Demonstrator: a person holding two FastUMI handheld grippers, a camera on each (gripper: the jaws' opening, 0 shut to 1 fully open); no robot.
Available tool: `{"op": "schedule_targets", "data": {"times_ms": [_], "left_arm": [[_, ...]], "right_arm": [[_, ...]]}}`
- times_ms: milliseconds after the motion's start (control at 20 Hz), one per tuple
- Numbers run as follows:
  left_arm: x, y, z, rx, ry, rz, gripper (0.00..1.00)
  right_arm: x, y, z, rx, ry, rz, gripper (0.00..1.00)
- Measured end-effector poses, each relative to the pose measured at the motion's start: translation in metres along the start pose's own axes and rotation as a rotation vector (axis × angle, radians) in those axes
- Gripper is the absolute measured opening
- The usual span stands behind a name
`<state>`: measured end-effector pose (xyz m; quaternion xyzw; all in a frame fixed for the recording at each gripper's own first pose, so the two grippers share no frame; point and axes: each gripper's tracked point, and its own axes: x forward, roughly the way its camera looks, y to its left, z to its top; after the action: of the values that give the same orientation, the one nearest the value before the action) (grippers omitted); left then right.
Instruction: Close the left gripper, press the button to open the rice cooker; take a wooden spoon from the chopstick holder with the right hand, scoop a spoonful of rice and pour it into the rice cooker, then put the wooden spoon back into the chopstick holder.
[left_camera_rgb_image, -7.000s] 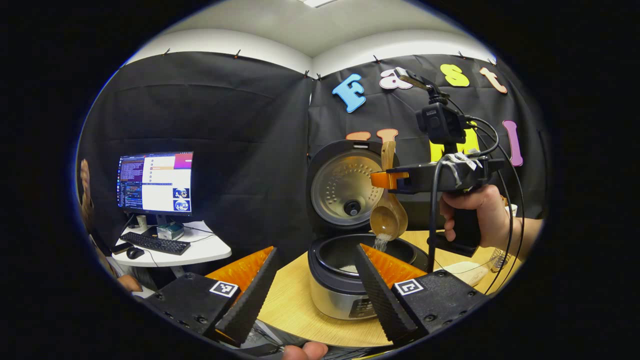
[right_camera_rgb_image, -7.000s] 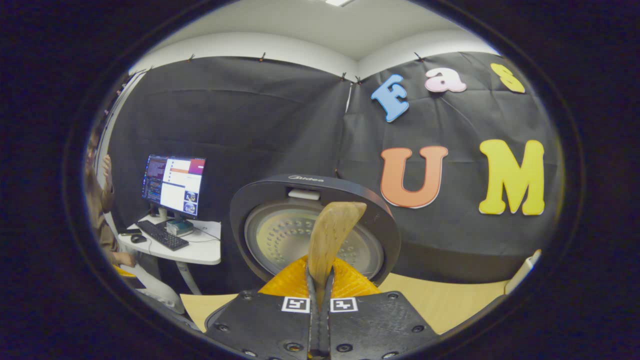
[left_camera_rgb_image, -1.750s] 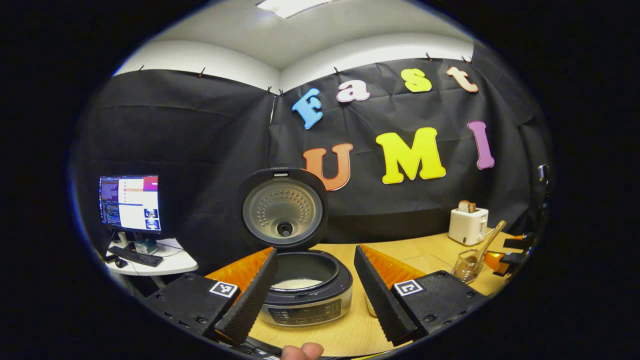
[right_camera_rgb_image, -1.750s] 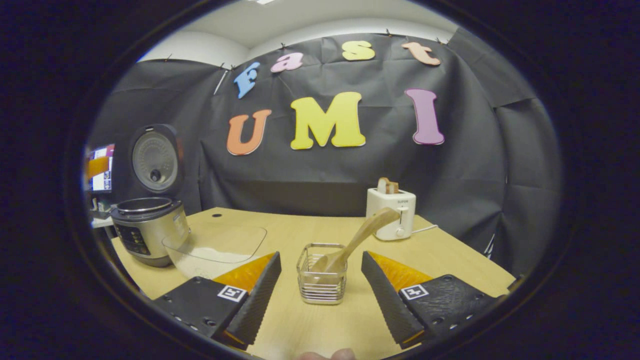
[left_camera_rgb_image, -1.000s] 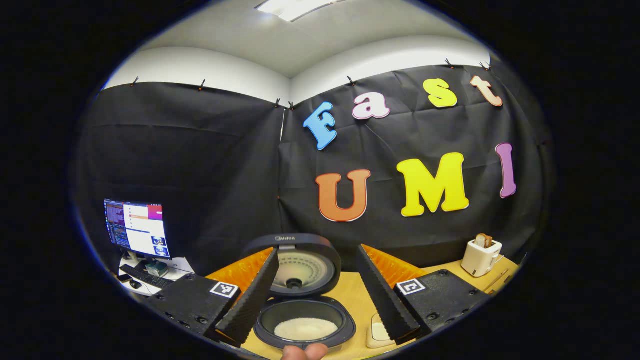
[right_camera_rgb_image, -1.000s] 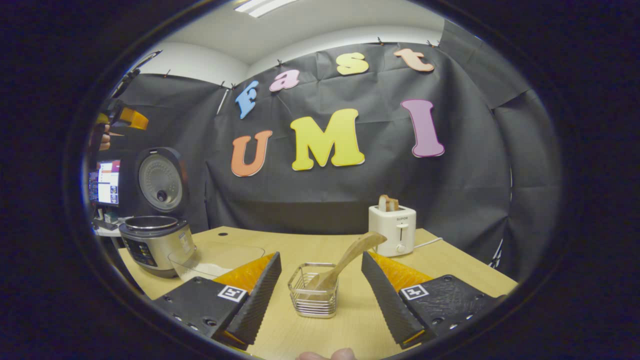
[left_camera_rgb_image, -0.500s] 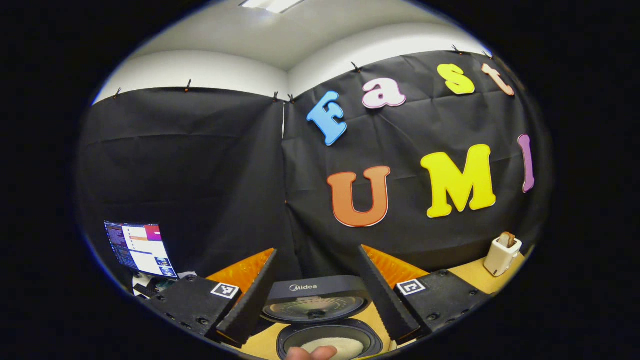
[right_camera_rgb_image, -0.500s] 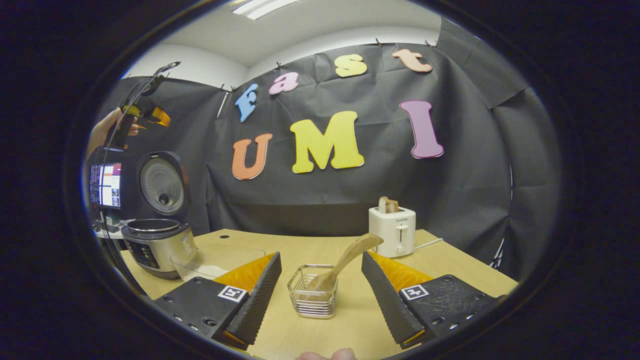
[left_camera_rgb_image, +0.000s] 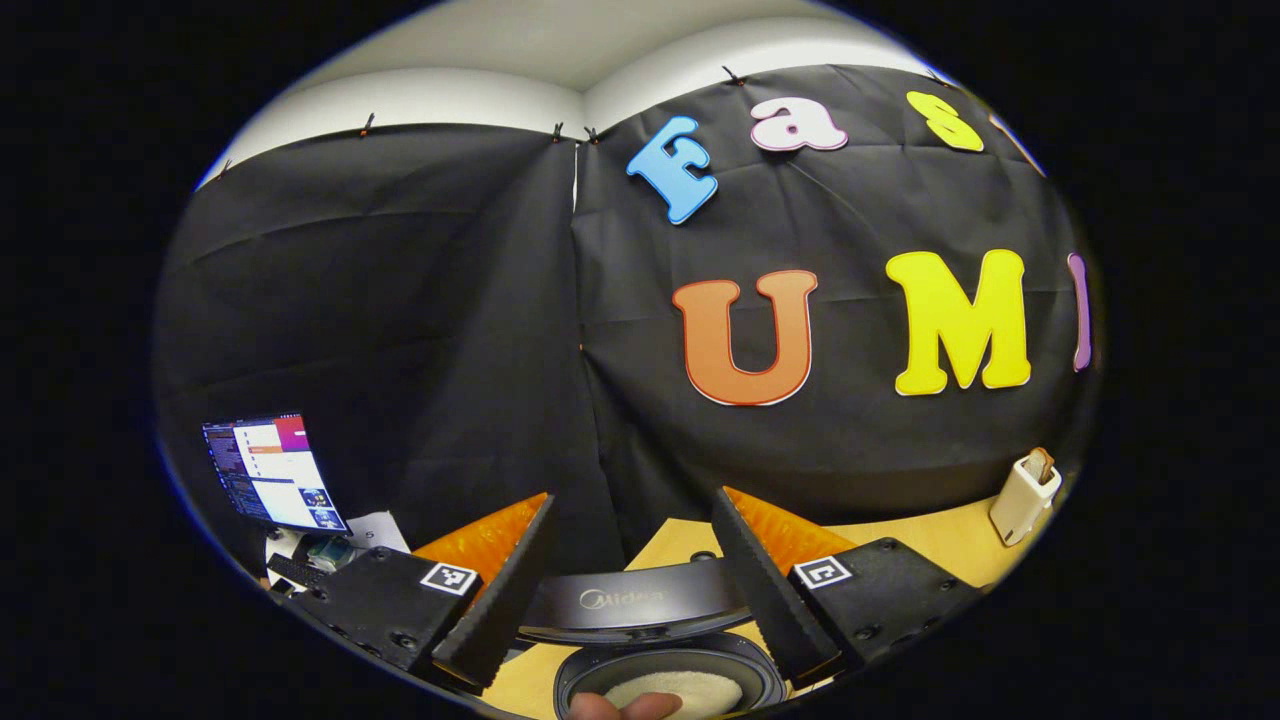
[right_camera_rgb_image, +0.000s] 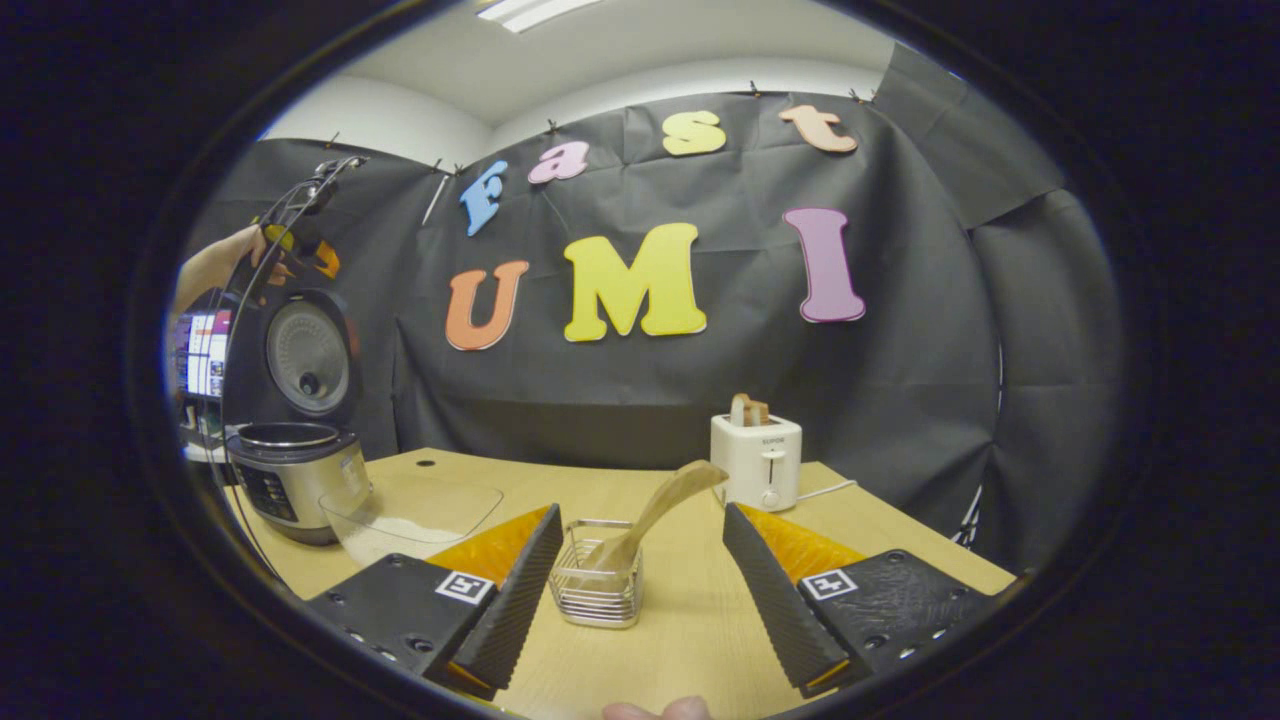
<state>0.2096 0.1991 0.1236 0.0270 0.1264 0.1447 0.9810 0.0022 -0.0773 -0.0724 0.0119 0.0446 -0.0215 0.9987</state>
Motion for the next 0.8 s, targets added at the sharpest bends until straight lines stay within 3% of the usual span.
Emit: {"op": "schedule_targets", "data": {"times_ms": [400,600,650,700,800], "left_arm": [[-0.007,-0.004,-0.018,-0.041,0.036,-0.014,0.99],[-0.035,-0.007,-0.029,-0.038,0.011,-0.004,0.99],[-0.043,-0.009,-0.035,-0.040,0.012,-0.003,0.99],[-0.053,-0.010,-0.040,-0.045,0.004,-0.004,0.99],[-0.073,-0.013,-0.056,-0.048,0.009,-0.004,0.99]], "right_arm": [[-0.003,0.012,-0.002,0.017,0.016,0.032,0.96],[-0.006,0.015,0.002,0.034,0.006,0.043,0.96],[-0.006,0.017,0.002,0.040,0.007,0.049,0.91],[-0.007,0.019,0.002,0.045,0.008,0.059,0.95],[-0.010,0.023,0.001,0.049,0.011,0.074,0.95]]}}
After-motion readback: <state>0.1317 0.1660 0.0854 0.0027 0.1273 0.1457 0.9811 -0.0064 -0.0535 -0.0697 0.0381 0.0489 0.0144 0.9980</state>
